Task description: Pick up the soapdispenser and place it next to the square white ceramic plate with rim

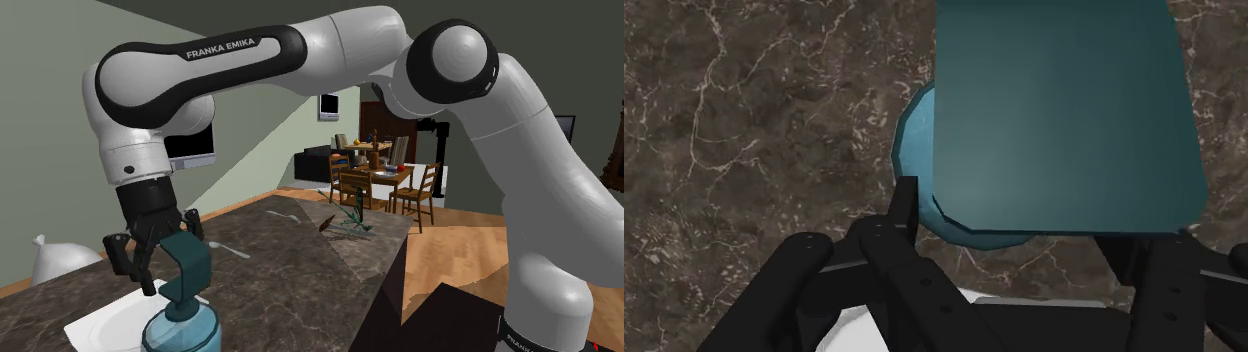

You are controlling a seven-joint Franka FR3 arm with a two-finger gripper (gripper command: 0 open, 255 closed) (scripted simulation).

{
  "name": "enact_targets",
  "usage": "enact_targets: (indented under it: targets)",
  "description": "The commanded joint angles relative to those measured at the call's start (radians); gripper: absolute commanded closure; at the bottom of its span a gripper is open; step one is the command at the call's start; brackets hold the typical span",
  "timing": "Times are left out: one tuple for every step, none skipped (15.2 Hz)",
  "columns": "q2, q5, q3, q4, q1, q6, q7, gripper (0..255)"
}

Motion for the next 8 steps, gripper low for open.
enact_targets:
  targets:
    - [0.000, 0.000, 0.000, 0.000, 0.000, 0.000, 0.000, 0]
    - [0.000, 0.000, 0.000, 0.001, 0.000, 0.000, 0.000, 0]
    - [0.000, 0.000, 0.000, 0.001, 0.000, 0.000, 0.000, 0]
    - [0.000, 0.000, 0.000, 0.001, 0.000, 0.000, 0.000, 0]
    - [0.000, 0.000, 0.000, 0.001, 0.000, 0.000, 0.000, 0]
    - [0.010, -0.002, -0.001, 0.048, 0.003, -0.038, 0.001, 0]
    - [0.022, -0.005, -0.001, 0.100, 0.007, -0.078, 0.002, 0]
    - [0.037, -0.008, -0.002, 0.157, 0.011, -0.120, 0.004, 0]
